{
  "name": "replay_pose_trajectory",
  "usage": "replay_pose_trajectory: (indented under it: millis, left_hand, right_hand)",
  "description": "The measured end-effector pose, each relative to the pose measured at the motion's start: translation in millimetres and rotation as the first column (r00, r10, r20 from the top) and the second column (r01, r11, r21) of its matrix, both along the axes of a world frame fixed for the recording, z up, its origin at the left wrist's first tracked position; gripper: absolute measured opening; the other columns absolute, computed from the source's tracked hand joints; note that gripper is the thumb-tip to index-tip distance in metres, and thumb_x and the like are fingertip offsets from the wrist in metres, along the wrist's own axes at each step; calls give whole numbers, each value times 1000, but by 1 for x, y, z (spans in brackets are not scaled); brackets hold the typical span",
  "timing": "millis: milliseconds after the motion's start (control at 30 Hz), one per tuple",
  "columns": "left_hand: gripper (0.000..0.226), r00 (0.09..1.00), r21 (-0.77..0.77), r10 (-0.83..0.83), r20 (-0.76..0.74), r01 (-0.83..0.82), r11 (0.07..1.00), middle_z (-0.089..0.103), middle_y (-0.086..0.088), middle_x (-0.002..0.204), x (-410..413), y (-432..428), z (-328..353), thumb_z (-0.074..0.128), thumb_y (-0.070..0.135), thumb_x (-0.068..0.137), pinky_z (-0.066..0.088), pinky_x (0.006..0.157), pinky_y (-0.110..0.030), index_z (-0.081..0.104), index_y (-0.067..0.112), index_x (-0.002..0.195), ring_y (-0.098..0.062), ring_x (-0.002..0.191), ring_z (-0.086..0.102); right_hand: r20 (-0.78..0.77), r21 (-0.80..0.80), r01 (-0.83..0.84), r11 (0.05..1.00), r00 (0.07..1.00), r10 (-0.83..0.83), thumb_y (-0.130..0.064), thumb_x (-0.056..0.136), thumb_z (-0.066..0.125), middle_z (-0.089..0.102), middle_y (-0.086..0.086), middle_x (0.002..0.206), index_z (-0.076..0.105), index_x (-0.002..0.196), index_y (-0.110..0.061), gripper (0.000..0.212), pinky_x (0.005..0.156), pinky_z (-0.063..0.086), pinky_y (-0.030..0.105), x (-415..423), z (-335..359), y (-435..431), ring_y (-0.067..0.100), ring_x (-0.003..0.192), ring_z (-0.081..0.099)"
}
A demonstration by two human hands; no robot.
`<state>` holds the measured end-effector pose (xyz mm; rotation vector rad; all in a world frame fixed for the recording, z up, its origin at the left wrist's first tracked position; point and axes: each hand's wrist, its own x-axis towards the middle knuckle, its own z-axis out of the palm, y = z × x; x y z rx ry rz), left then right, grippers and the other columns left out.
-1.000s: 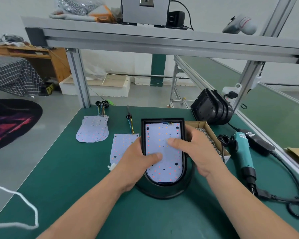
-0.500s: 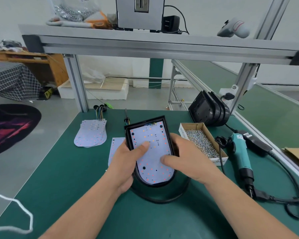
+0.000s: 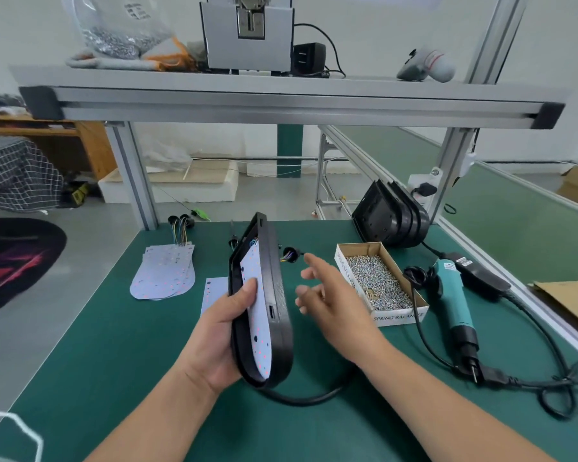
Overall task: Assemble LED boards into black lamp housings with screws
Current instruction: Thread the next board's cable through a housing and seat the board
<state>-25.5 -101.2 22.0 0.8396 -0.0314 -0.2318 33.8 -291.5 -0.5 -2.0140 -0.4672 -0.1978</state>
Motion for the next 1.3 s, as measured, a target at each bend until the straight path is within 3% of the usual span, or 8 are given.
replay_pose_trajectory:
  millis: [200,367,467,600,700,867,1100,1300]
  left_hand:
    - [34,999,30,-32,-9,33,999,76,-7,86,1,2,-5,69,31,88,60,59,-32,82,14,115,-24,69,74]
    - [59,994,130,-107,12,104,986,79,-19,109,-1,2,-2,100,29,62,64,76,-42,81,6,113,-33,92,79]
    - [66,987,189,-154,42,144,971,72,-27,128,0,3,-1,95,19,67,61,91,-48,73,-1,126,-40,112,74]
    - [55,994,191,-106,39,97,977,74,-26,121,2,4,-4,76,9,66,62,88,-49,76,-1,119,-40,107,75]
    - [50,999,128,-20,-37,25,991,78,-20,111,3,5,-3,81,23,63,63,80,-48,82,6,110,-36,96,77]
    - [47,997,160,74,-5,-72,985,79,-11,101,3,5,0,81,50,74,63,72,-43,83,16,106,-28,88,78]
    - [79,1000,208,16,-1,-15,978,75,-20,126,-1,4,5,96,57,63,63,84,-45,77,11,124,-33,110,76]
    - [94,999,228,-42,15,37,973,64,-18,146,0,7,6,96,58,65,49,111,-56,67,8,140,-39,136,61]
  right_hand:
    - [-60,227,39,973,998,-26,-21,107,55,70,-2,97,50,146,-42,45,71,61,36,13,8,-4,18,80,74]
    - [16,15,-2,1000,1000,2,-23,98,63,62,-3,79,67,109,-42,23,69,55,31,14,8,-6,13,74,65]
    - [189,-149,60,987,981,-31,-10,91,68,53,-4,84,56,78,-39,34,70,40,25,18,11,-6,9,77,53]
    - [92,-101,23,995,996,-14,-21,93,58,65,-9,81,57,91,-27,6,68,45,28,17,11,-9,5,72,60]
    - [103,-146,-23,989,994,38,-34,97,52,65,-9,76,53,90,-37,8,68,53,31,16,7,-8,10,72,65]
    - [102,-180,9,984,995,10,-20,102,62,65,-4,73,56,90,-36,21,71,56,41,18,1,-3,14,70,64]
    - [121,-212,-10,977,992,36,-16,100,62,64,-5,75,57,89,-30,18,73,54,40,11,6,-4,13,73,63]
    - [149,-249,-23,968,987,62,-13,100,63,63,-5,78,67,93,-22,12,74,52,41,16,7,-9,13,75,61]
